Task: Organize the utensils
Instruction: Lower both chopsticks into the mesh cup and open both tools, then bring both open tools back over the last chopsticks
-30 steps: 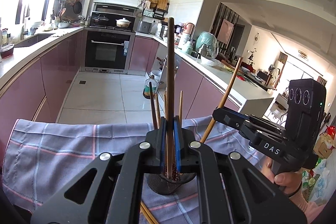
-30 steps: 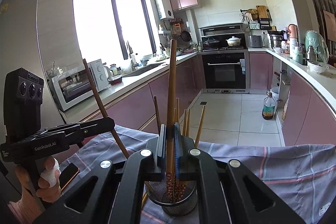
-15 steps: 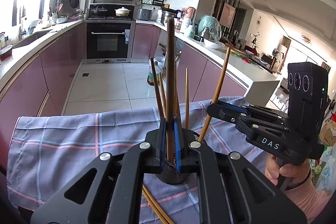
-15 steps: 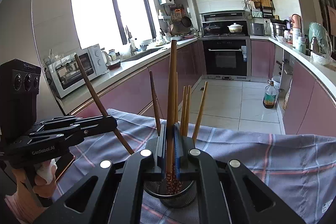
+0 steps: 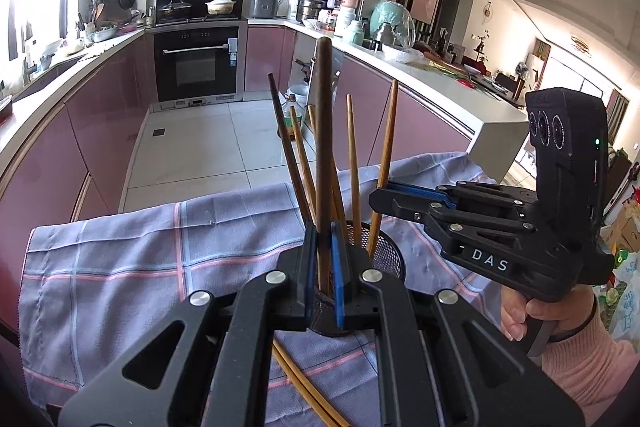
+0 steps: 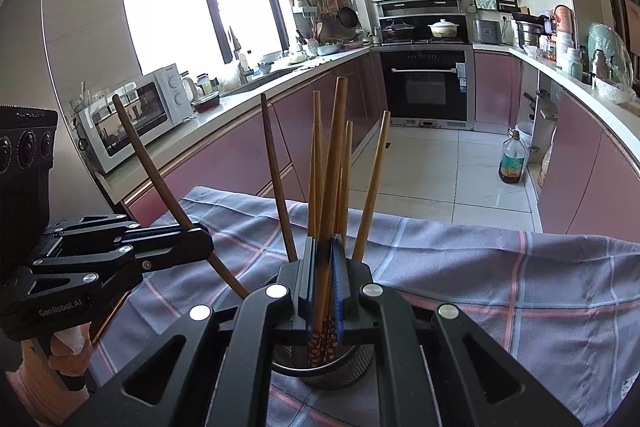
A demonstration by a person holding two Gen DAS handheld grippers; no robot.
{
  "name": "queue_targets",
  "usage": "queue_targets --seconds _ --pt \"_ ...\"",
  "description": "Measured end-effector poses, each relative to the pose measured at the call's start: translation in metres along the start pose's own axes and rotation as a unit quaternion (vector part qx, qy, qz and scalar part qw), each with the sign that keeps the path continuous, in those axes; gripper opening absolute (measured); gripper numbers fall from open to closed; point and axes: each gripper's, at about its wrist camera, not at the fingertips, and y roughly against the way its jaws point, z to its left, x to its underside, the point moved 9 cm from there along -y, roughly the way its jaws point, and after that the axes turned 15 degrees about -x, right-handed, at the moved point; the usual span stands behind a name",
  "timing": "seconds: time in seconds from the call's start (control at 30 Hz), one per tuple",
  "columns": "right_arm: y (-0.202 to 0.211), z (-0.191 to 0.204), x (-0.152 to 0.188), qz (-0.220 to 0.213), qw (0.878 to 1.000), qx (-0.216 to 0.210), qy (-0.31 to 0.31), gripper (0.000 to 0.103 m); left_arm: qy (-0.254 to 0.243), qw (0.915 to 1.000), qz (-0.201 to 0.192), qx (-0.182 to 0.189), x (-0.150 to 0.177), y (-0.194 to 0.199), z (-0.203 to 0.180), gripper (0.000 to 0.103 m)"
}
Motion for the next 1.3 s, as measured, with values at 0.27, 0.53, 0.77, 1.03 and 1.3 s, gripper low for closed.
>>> queue_targets --seconds 0.27,0.53,0.77,1.03,1.3 --pt "-0.003 -0.008 0.001 -0.001 1.0 0.01 -0.009 0.012 0.012 0.9998 0.014 -0.011 -0.002 -0.023 0.005 0.016" --pt "0.004 -0.008 0.006 -0.006 1.0 0.004 -0.013 0.019 0.032 0.9992 0.016 -0.018 0.006 -0.033 0.018 0.028" --pt "0.015 -0.001 0.015 -0.011 1.0 -0.007 -0.011 0.027 0.048 0.9984 0.01 -0.029 0.022 -0.027 0.029 0.033" --pt "0.027 0.032 0.041 -0.001 0.999 -0.043 0.012 0.033 0.059 0.9968 -0.002 -0.054 0.048 -0.01 0.048 0.037" --pt "0.015 0.055 0.081 0.048 0.996 -0.07 0.02 0.034 0.065 0.9943 0.016 -0.083 0.09 -0.005 0.065 0.039"
